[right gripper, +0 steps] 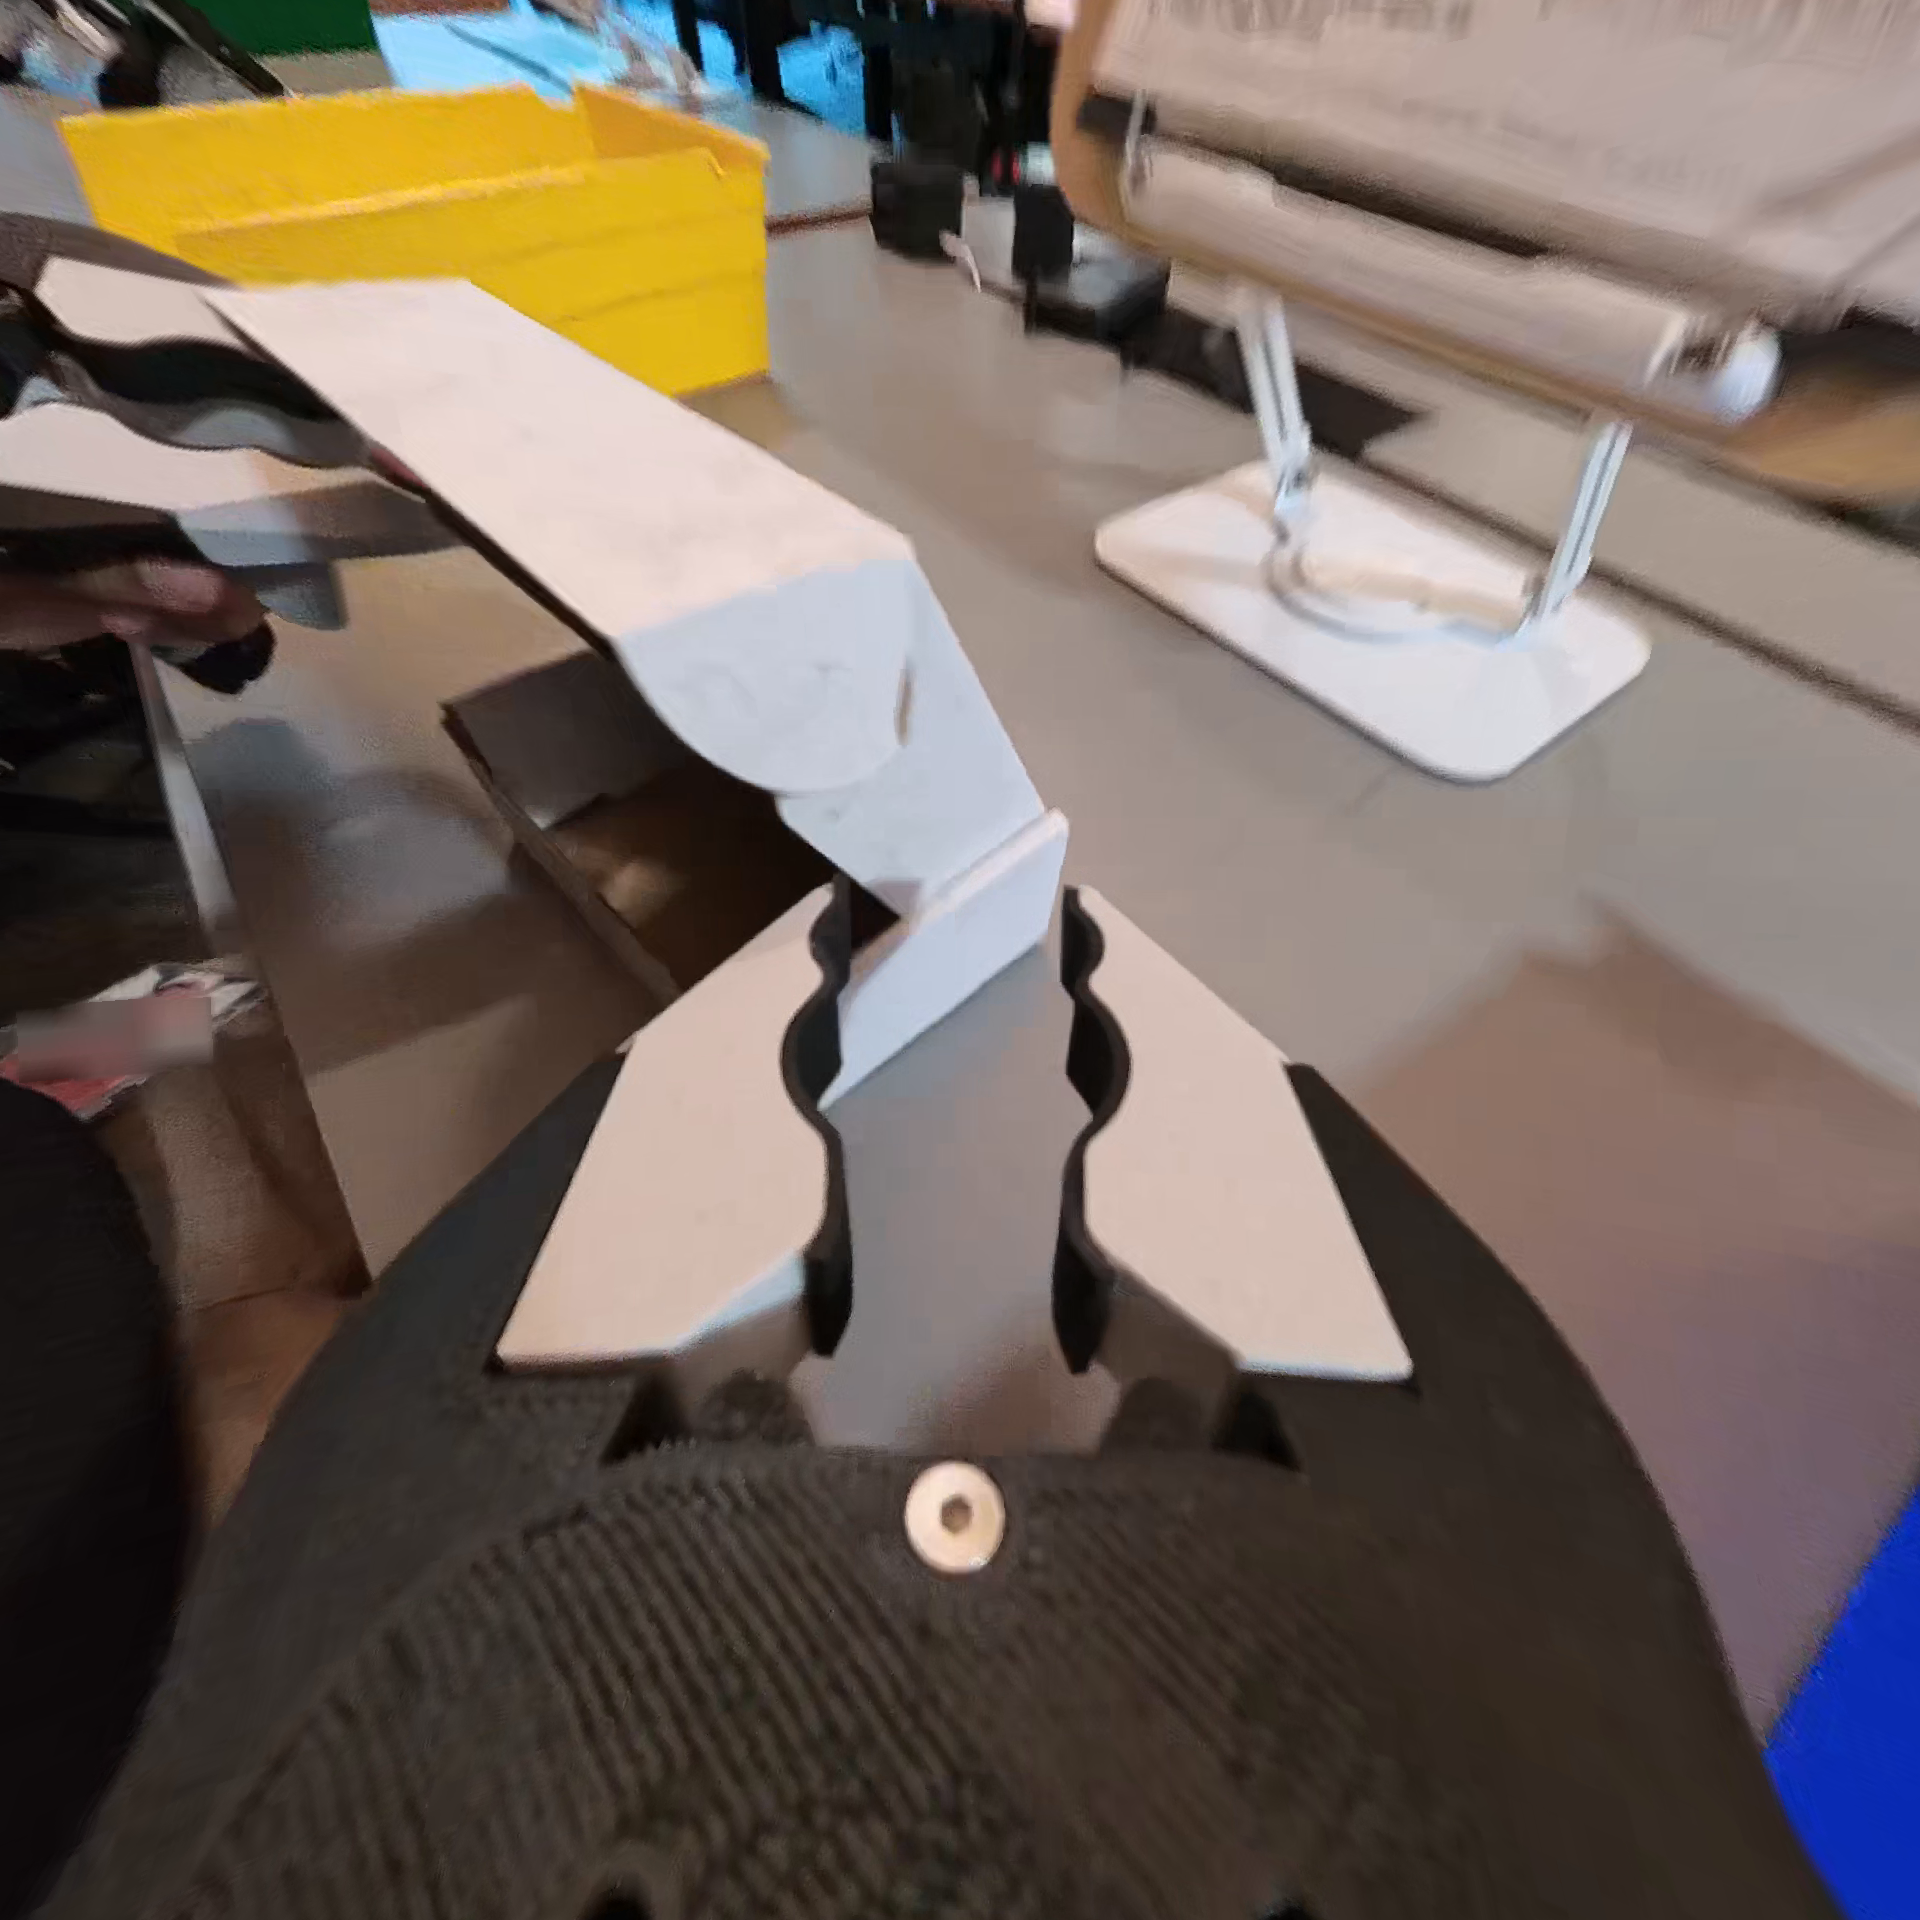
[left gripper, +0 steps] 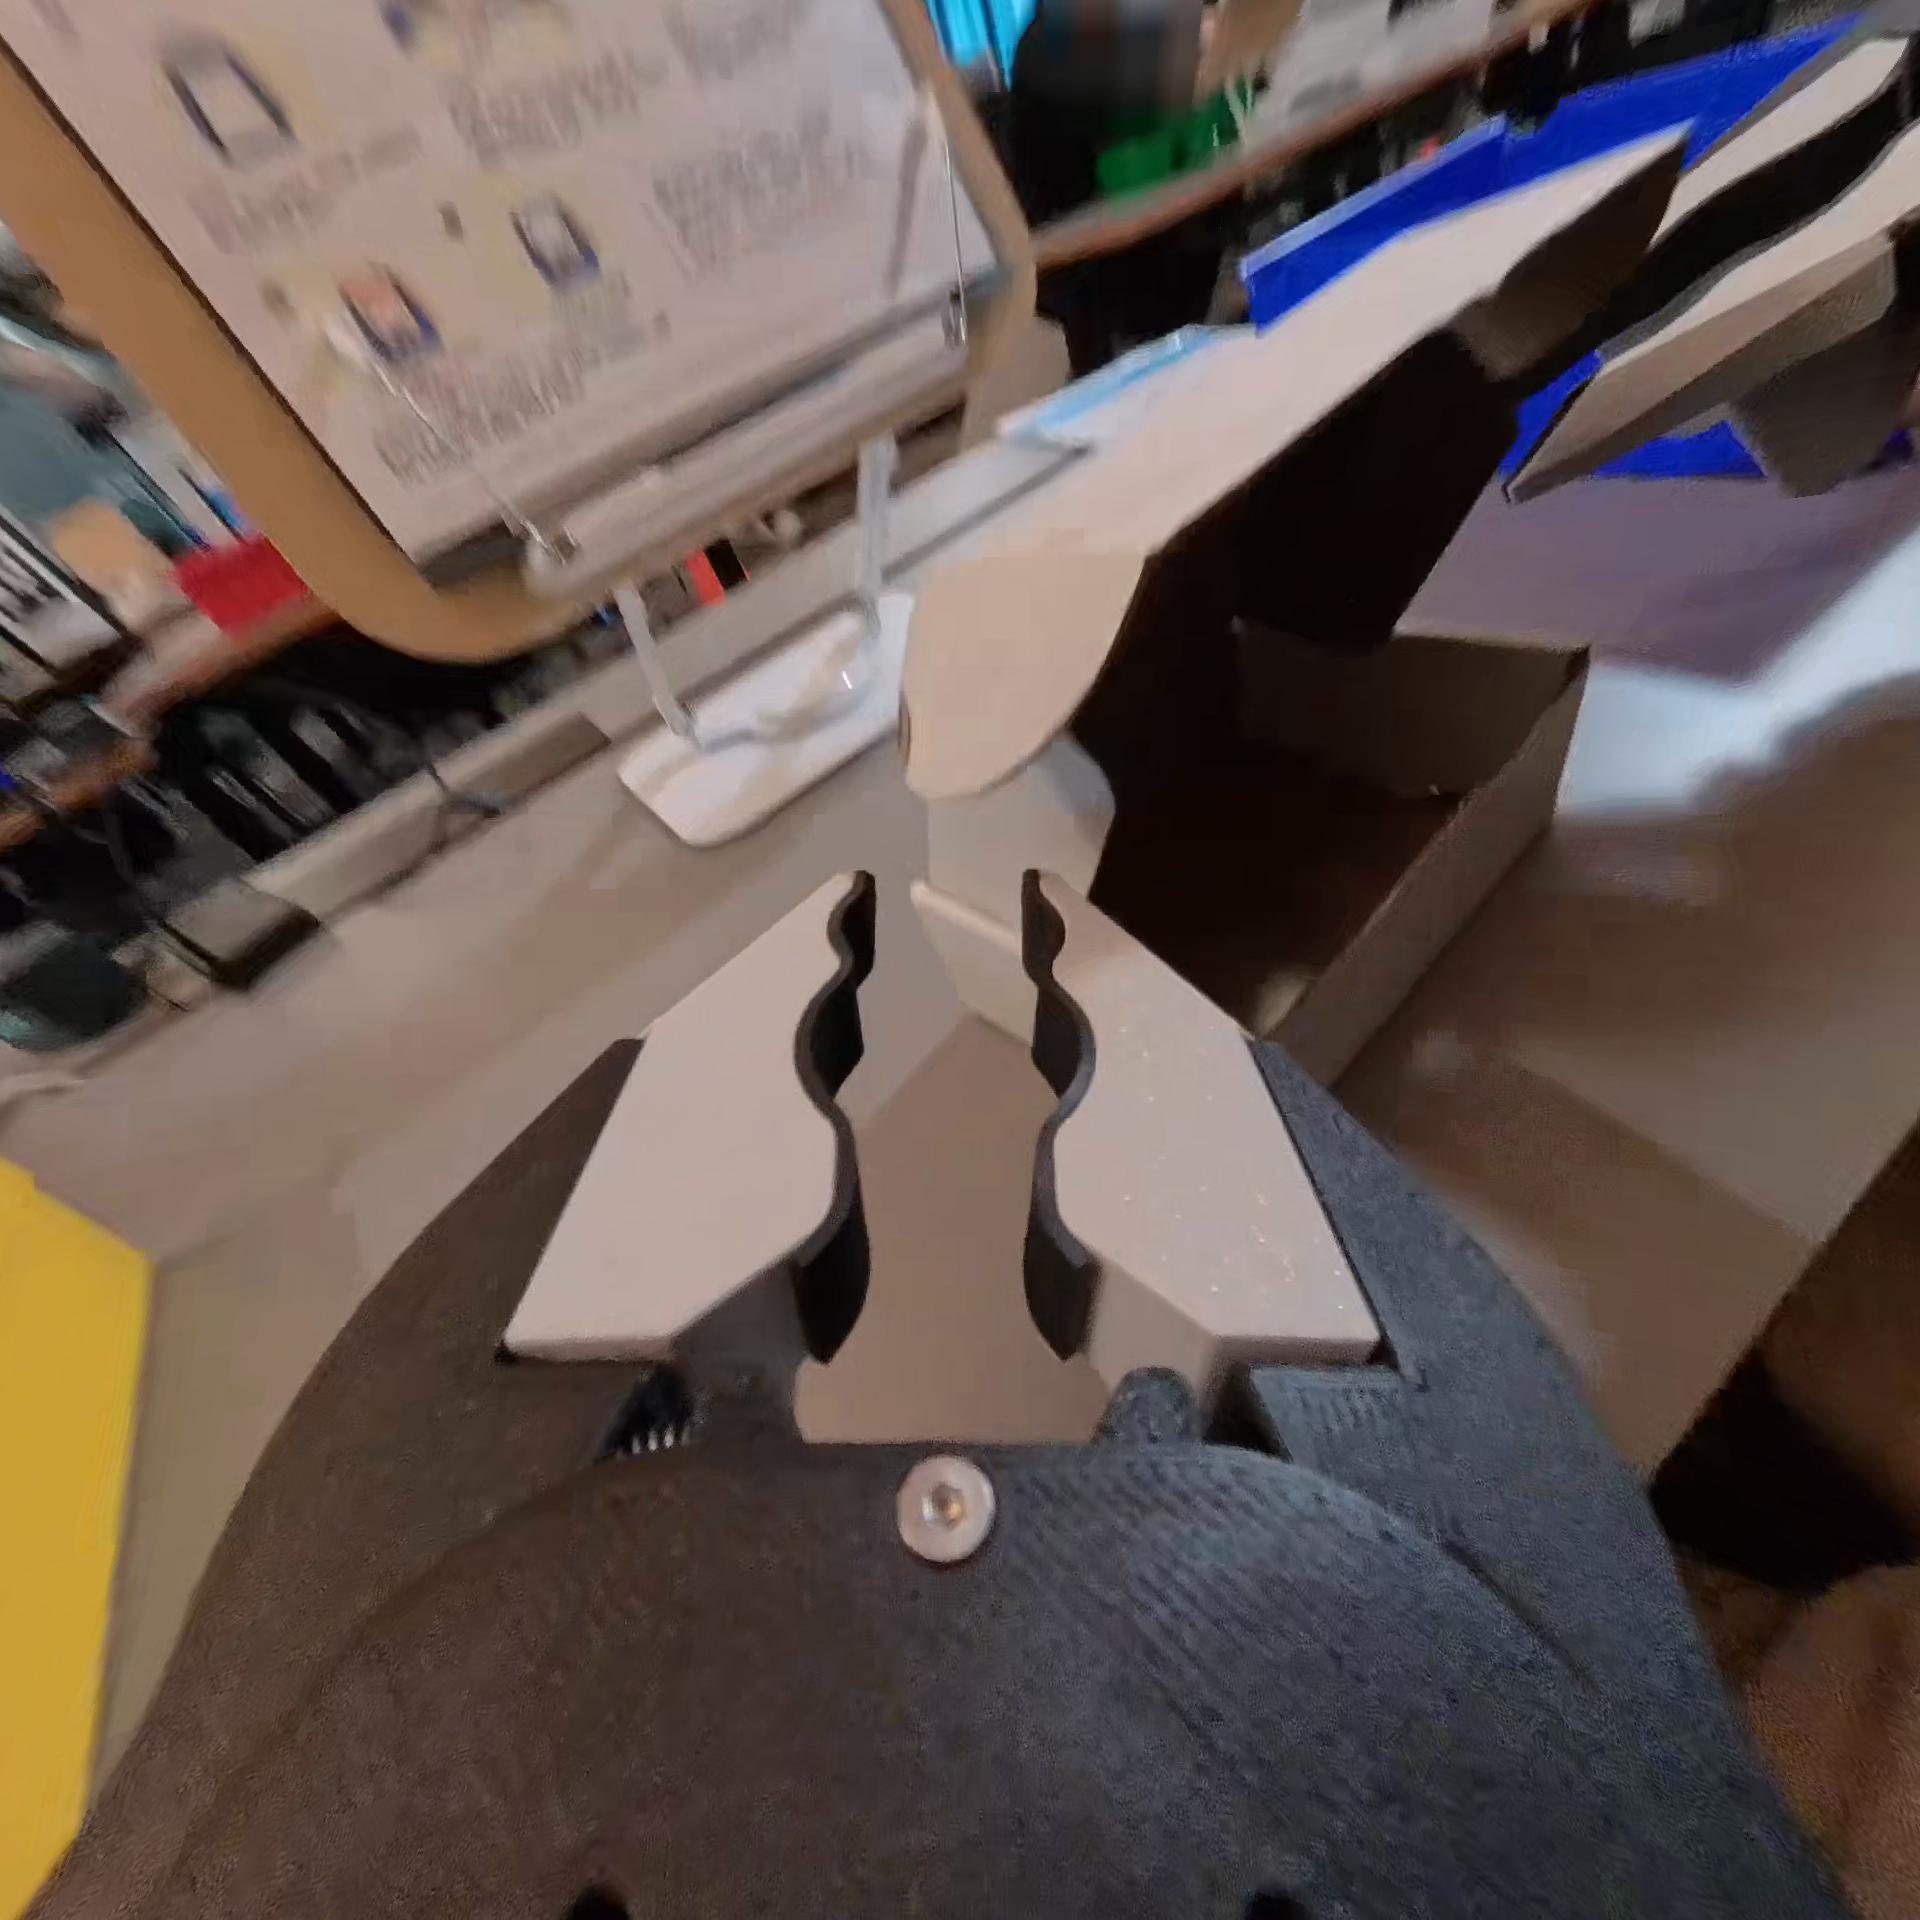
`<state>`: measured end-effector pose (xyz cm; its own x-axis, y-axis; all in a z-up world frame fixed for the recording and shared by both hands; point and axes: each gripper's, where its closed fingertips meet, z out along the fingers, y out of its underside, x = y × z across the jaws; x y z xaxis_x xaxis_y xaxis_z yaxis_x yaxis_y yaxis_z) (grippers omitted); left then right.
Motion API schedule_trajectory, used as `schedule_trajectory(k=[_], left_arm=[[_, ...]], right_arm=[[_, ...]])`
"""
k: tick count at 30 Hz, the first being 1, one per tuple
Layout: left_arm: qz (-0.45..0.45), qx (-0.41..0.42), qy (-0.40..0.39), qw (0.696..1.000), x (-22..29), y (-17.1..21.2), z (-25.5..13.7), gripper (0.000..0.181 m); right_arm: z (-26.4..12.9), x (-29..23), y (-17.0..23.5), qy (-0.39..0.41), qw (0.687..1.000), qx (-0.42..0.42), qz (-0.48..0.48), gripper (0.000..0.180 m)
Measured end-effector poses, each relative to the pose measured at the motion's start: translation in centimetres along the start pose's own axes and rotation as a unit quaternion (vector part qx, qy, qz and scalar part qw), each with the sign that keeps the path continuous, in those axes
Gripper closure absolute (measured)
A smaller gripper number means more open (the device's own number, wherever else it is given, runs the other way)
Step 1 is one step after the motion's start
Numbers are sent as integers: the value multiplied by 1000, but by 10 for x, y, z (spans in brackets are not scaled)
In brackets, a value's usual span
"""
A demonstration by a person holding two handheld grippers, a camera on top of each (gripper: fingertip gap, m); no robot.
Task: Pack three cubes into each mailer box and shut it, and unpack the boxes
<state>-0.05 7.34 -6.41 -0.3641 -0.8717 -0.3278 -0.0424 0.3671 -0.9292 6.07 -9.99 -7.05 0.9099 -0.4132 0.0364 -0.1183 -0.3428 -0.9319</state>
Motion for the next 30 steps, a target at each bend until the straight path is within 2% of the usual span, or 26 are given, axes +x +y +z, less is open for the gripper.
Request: schedule_trajectory(k=[2, 4, 7, 12, 16, 21, 30], left_arm=[[24, 34, -30, 999, -4, -16, -3, 151], [29, 50, -20, 998, 5, -23, -4, 151], [42, 60, -21, 997, 13, -27, -3, 153], [85, 69, -37, 993, 20, -34, -5, 162], [91, 57, -25, 994, 27, -30, -3, 163], [101, 7, 2, 995, 39, -14, 2, 163], [94, -56, 7, 994, 60, 5, -7, 165]], right_arm=[[-8, -8, -19, 7, 998, 43, -41, 137], [-13, -14, -32, 20, 994, 69, -82, 136], [-13, -22, -34, 27, 989, 69, -127, 139], [-11, -22, -37, 67, 982, 59, -165, 155], [-12, -19, -34, 81, 984, 45, -150, 168], [-8, -26, -18, 50, 993, 15, -102, 168], [-10, -30, 6, 40, 996, -30, -70, 171]])
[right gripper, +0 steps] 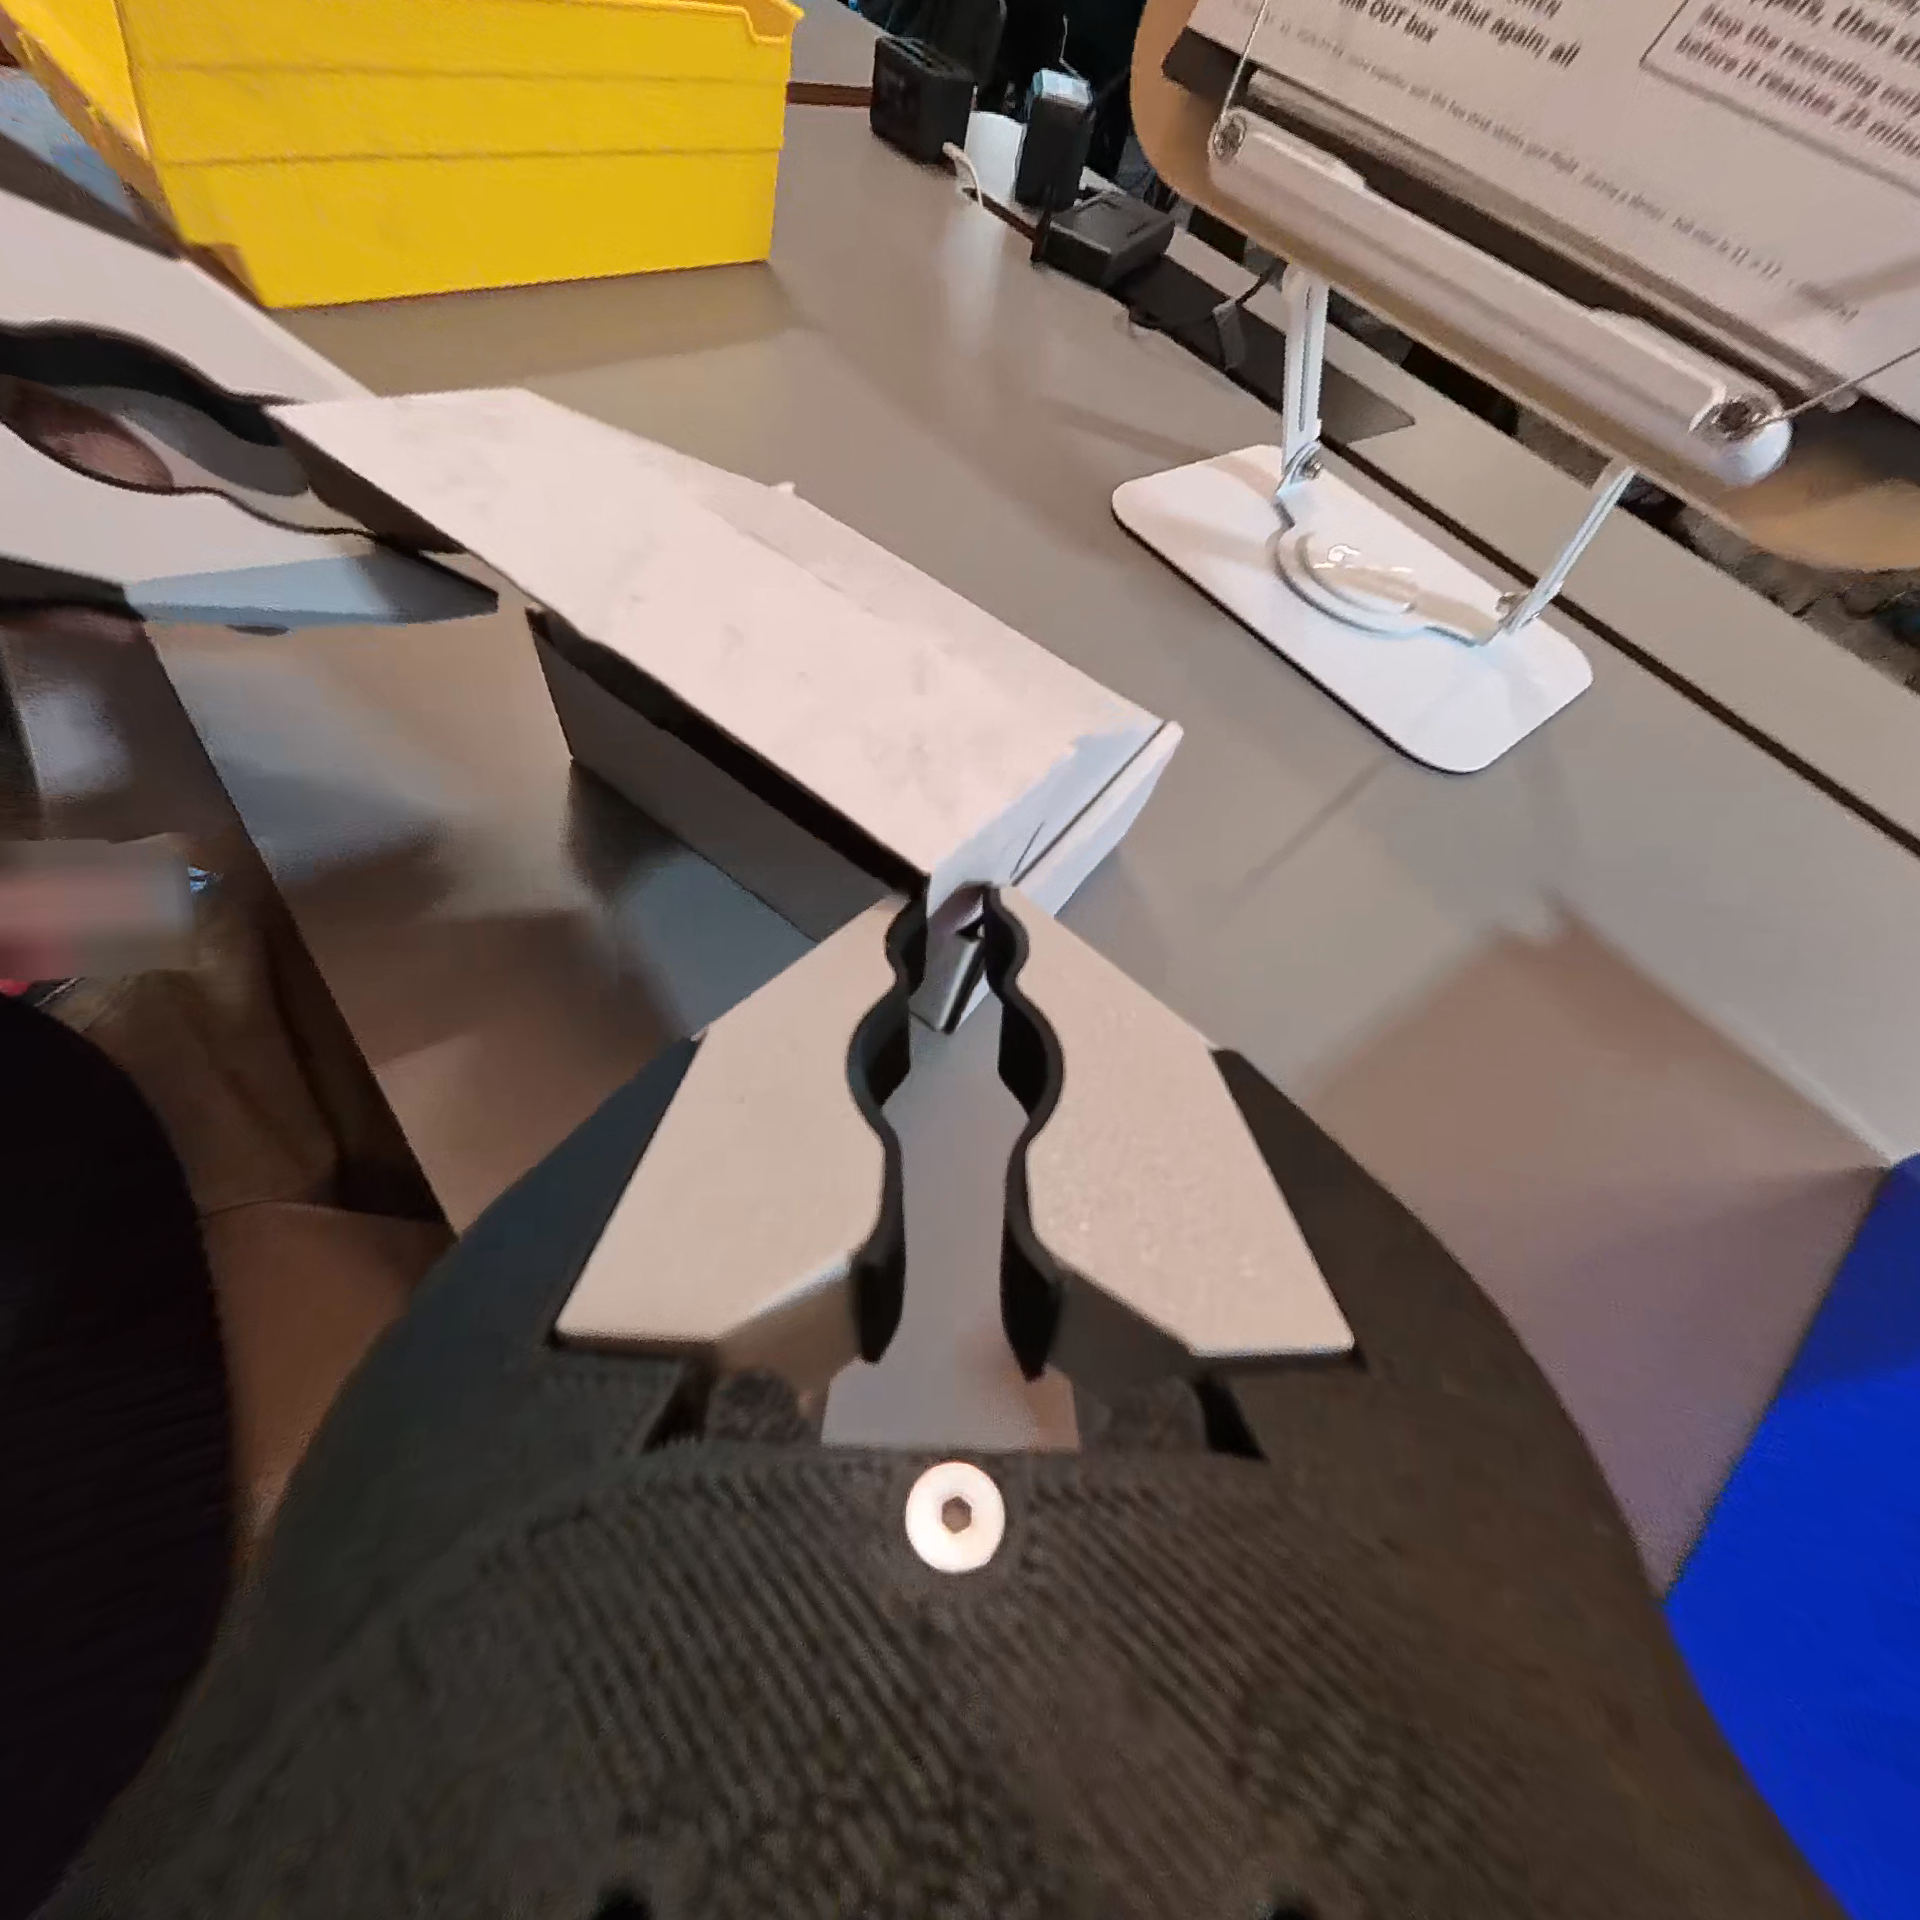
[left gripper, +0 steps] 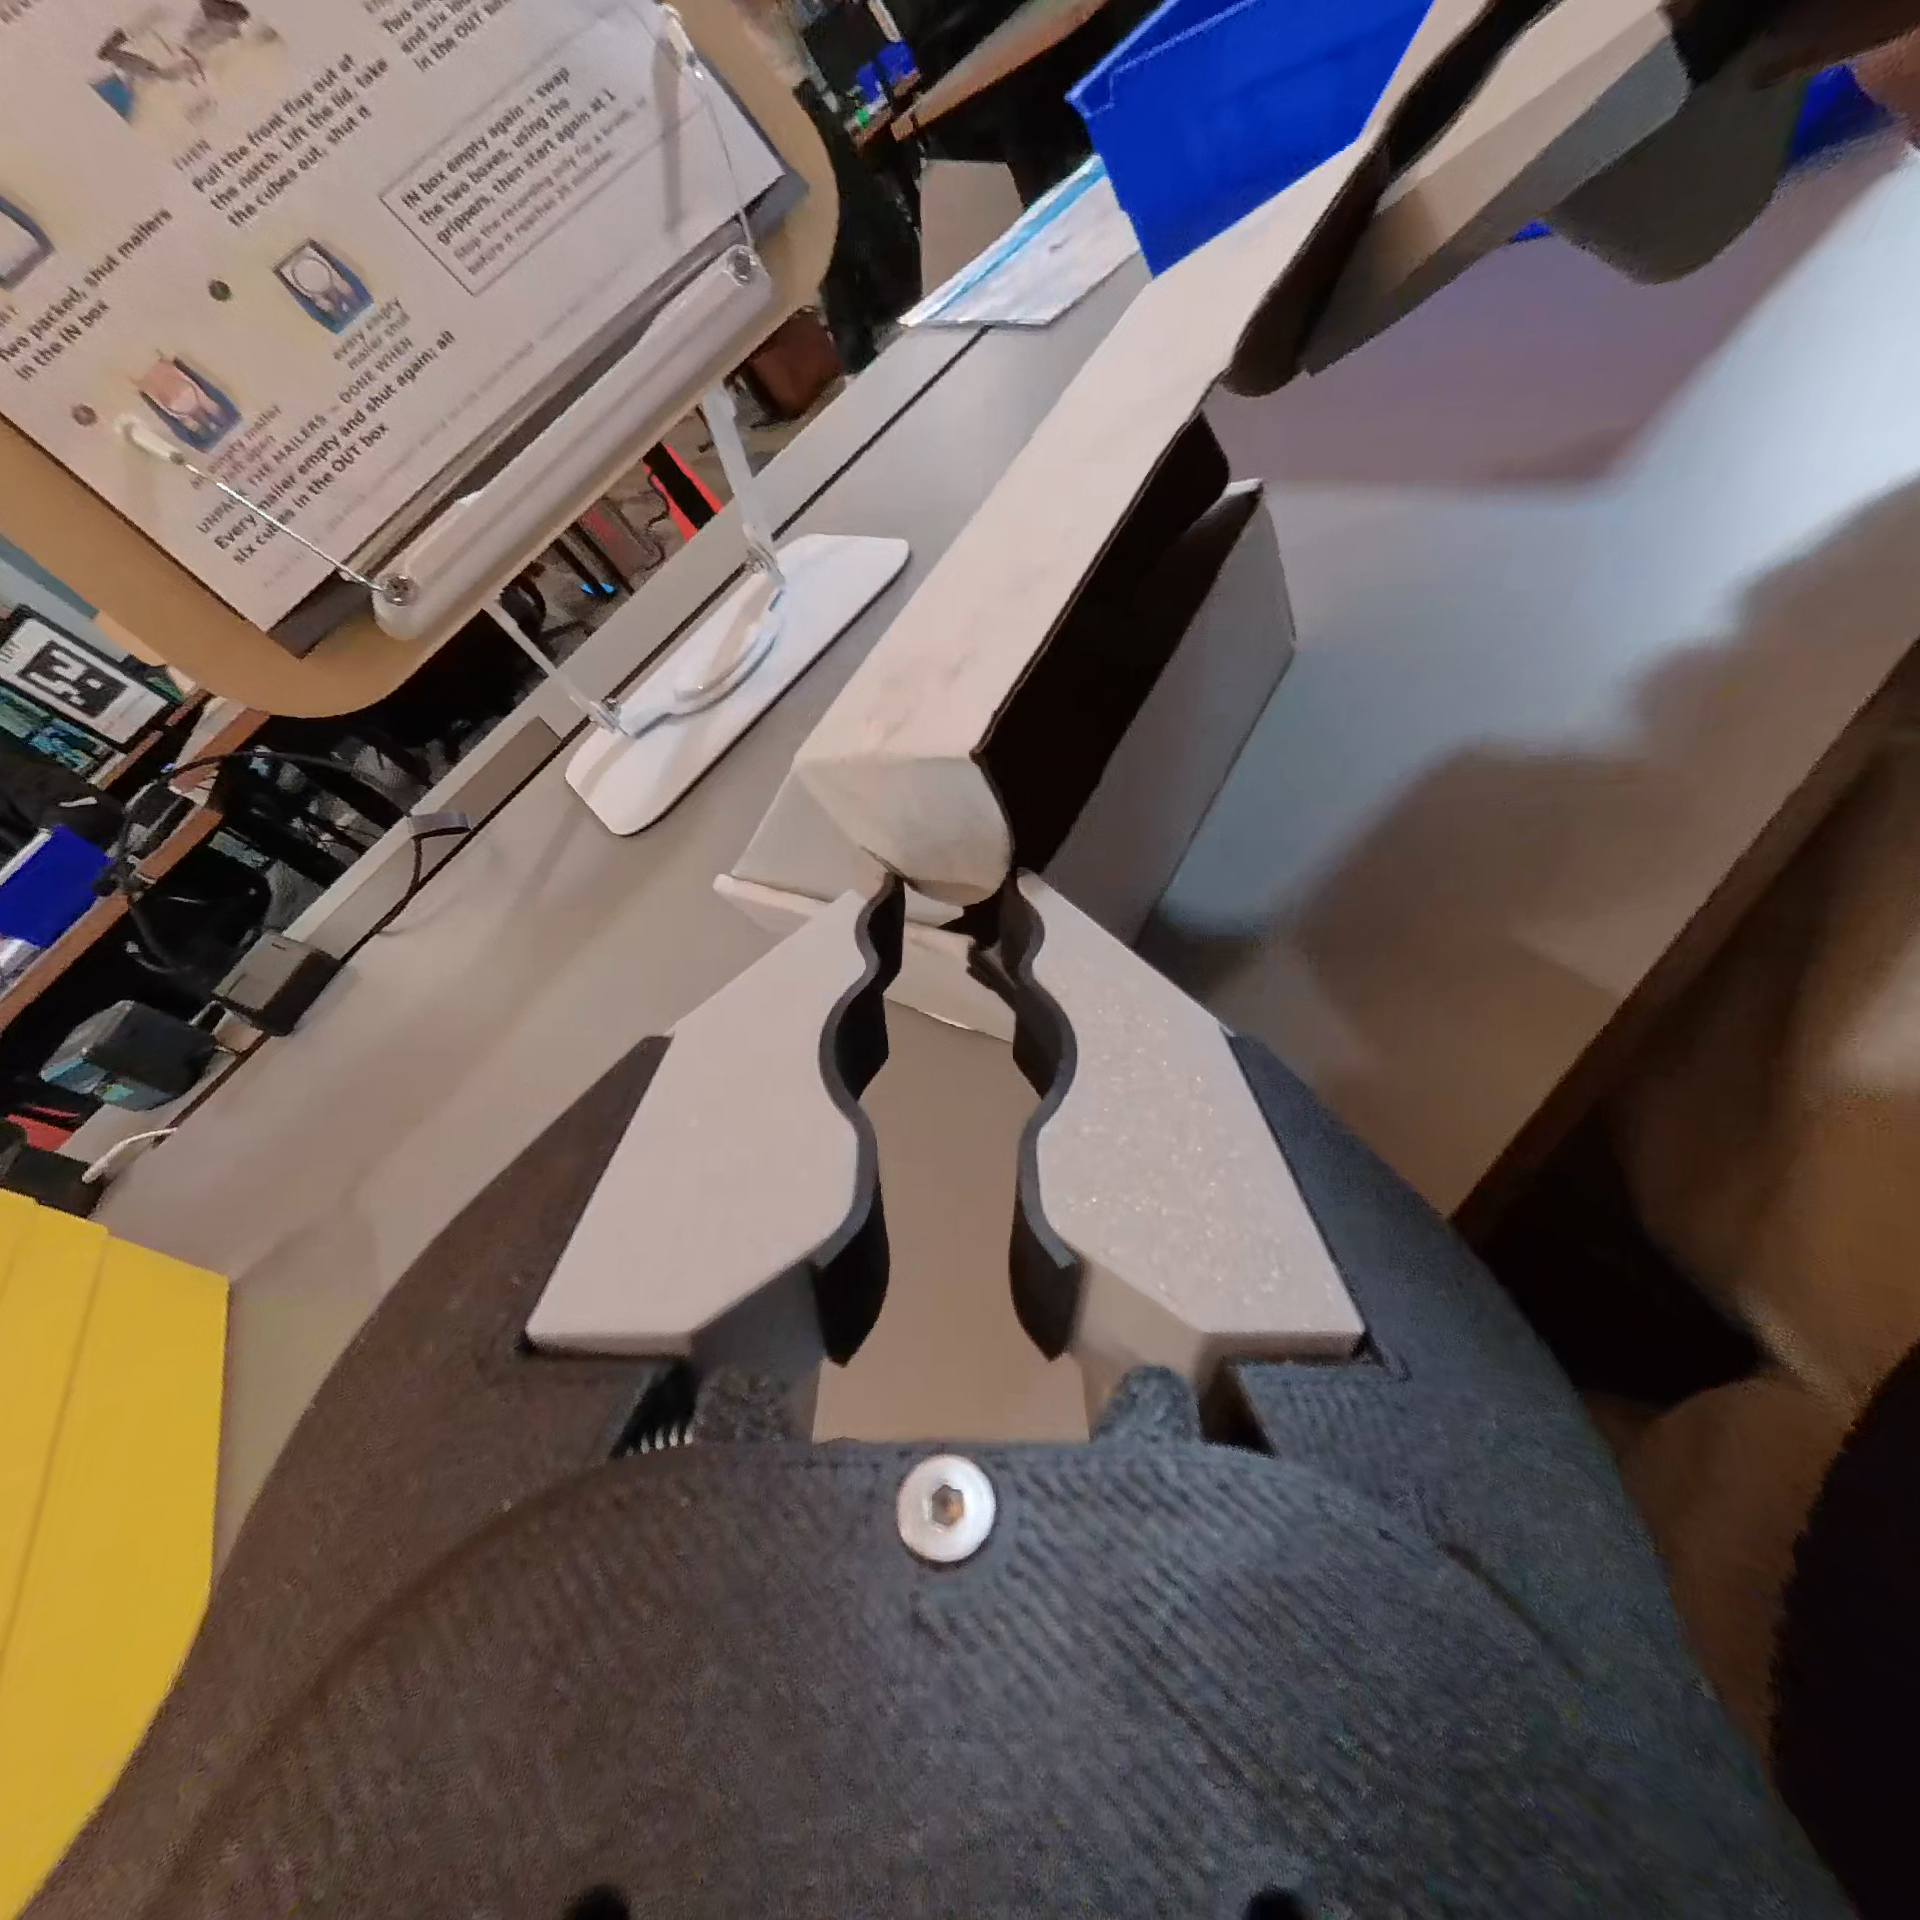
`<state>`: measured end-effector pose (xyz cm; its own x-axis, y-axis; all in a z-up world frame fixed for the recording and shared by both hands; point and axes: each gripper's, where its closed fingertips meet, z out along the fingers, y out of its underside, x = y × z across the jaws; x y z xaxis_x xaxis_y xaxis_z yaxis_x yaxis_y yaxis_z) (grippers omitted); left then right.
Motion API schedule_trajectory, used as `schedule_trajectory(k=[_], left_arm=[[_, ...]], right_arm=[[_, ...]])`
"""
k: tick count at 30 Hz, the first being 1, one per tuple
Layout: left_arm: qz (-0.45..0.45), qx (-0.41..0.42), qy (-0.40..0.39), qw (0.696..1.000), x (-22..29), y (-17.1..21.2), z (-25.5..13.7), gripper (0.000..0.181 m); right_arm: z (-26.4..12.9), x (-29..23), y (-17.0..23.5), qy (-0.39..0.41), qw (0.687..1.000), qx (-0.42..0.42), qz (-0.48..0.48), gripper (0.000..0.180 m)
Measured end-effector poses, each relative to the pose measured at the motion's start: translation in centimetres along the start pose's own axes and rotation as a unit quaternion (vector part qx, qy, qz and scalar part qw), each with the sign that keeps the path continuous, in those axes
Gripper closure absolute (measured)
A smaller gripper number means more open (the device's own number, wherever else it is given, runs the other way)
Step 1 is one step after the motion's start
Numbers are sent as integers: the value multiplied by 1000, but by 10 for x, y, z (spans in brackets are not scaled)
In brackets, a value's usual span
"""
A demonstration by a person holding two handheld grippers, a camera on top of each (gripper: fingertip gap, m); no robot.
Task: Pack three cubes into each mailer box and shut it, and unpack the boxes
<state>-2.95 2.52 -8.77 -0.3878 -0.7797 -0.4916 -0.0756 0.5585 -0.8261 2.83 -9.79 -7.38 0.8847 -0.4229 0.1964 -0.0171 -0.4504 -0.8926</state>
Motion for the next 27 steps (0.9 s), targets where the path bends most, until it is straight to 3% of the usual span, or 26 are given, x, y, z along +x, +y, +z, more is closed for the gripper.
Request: schedule_trajectory(k=[9, 14, 20, 27], left_arm=[[-19, -13, 3, 1000, 2, 2, -1, 163], [-25, -4, -21, 999, 2, -5, -4, 137], [-32, 19, -17, 999, 8, -16, -8, 153], [12, -13, -11, 1000, 16, -5, -2, 155]], right_arm=[[3, 2, 8, -10, 999, -18, 26, 172], [3, 7, 11, -1, 999, -17, 34, 173], [5, 8, 13, 0, 999, -12, 41, 174], [7, 1, 17, -17, 1000, -23, 12, 174]])
